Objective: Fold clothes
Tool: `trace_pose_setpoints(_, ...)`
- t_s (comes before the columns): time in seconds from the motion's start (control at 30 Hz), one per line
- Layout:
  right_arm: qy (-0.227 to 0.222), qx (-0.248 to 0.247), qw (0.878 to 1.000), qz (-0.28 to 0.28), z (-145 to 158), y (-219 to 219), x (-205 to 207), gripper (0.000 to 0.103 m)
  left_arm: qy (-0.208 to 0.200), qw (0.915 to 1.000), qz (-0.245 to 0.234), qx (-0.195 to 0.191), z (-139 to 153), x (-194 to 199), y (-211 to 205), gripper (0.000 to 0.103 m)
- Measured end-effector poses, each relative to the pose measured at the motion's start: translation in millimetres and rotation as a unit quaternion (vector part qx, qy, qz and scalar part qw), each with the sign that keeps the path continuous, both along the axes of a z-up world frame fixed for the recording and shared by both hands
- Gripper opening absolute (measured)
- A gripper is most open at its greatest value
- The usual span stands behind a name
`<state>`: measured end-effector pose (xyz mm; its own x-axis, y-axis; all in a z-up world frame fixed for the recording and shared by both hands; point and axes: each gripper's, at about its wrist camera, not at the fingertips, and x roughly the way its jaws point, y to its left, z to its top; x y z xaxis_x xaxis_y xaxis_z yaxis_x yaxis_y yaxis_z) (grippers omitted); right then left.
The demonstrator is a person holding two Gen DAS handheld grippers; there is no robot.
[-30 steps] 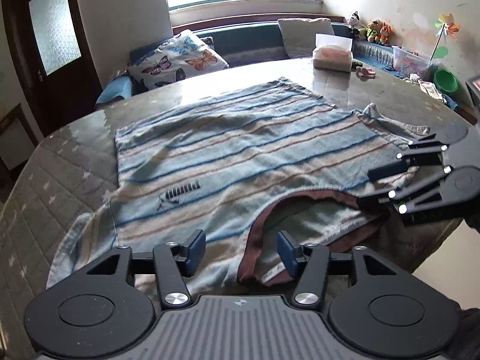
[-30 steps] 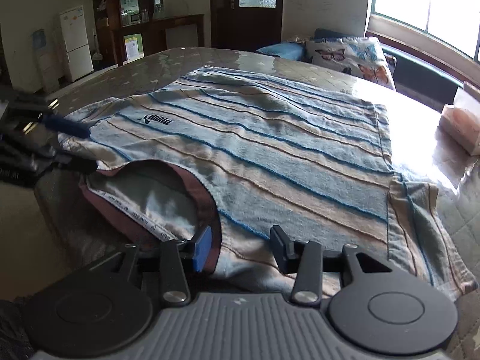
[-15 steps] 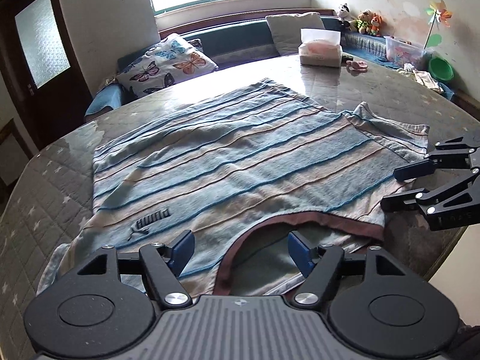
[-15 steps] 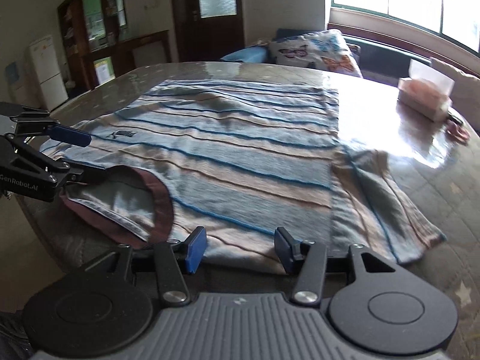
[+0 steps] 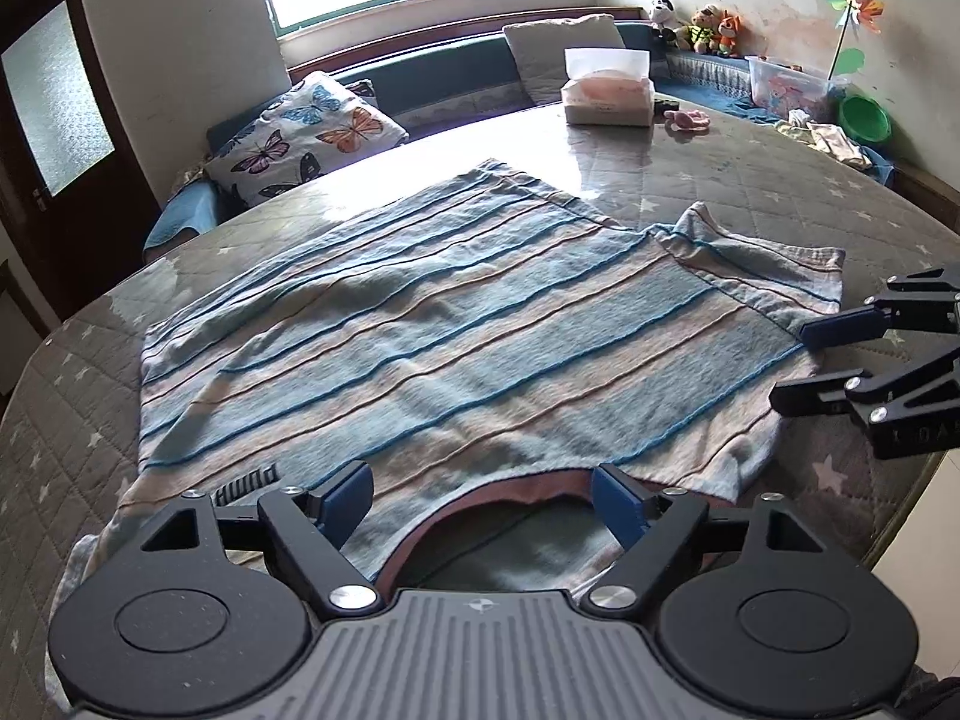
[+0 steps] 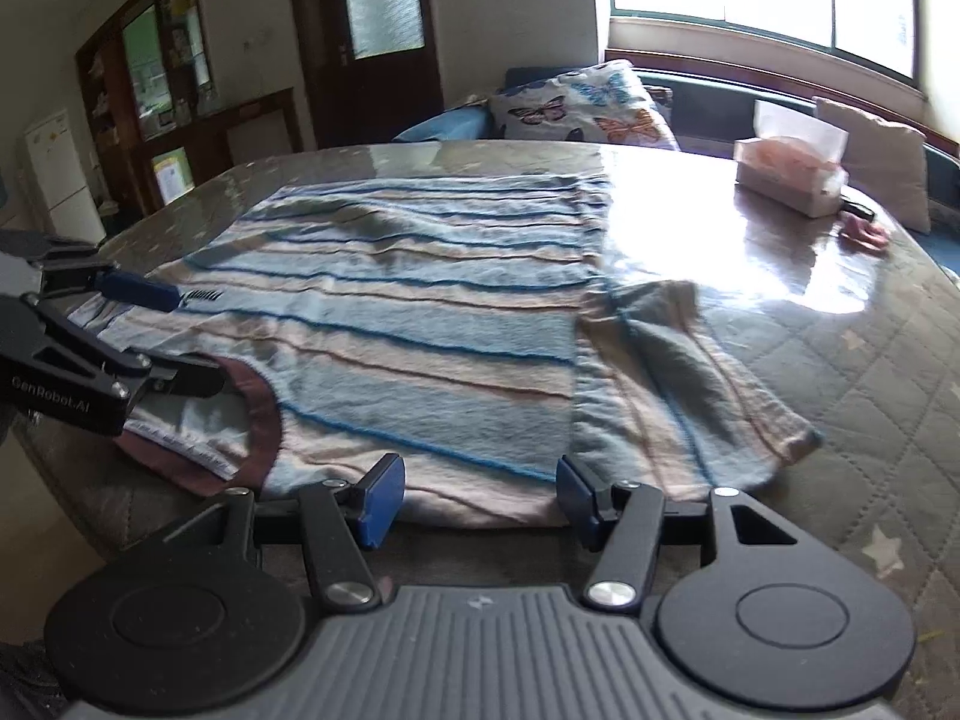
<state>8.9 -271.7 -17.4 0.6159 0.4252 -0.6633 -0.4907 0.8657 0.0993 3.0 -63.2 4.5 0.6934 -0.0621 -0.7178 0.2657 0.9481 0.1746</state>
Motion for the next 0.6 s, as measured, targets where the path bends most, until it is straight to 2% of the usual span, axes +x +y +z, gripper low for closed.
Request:
trace_pose_setpoints(0.27, -0.009, 0.001, 0.998, -0.068, 0.6, -34.2, 9.0, 0.062, 0.003, 0.9998, -0.02, 0.001, -5.5, 13.0, -24.9, 0.089)
trace_pose_setpoints(0.6, -0.022, -0.018, 0.991, -0.131, -0.6, -58.9, 27.0, 0.062, 0.009, 0.9989, -0.046, 0.005, -14.2, 26.7, -56.7, 0.089)
